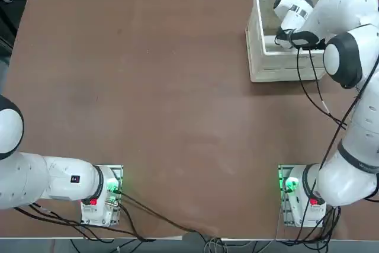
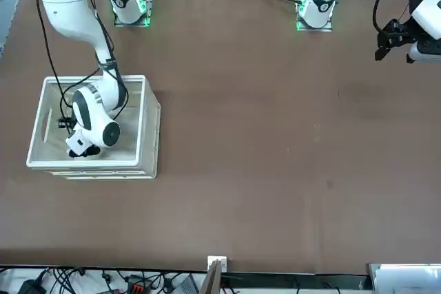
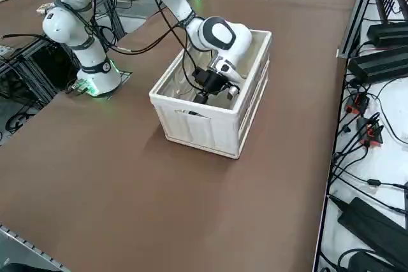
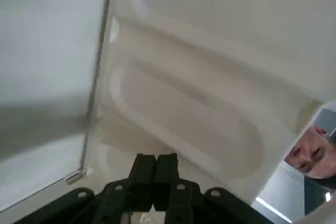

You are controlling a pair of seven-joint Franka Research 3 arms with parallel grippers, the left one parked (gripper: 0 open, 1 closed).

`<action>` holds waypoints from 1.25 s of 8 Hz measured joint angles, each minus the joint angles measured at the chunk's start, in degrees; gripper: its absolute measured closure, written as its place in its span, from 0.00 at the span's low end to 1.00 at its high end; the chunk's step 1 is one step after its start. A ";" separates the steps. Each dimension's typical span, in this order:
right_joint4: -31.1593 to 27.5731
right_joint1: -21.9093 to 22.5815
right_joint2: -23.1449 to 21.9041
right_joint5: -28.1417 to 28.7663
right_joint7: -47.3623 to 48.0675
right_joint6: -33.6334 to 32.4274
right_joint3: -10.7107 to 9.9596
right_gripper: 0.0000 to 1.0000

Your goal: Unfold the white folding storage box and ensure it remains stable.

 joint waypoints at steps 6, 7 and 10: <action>2.70 0.40 -7.70 7.93 -10.10 -0.74 -0.05 0.98; 3.31 0.41 -11.17 11.53 -13.33 -1.72 -0.12 0.97; 8.42 0.38 -18.74 23.57 -19.47 -6.86 -0.27 0.84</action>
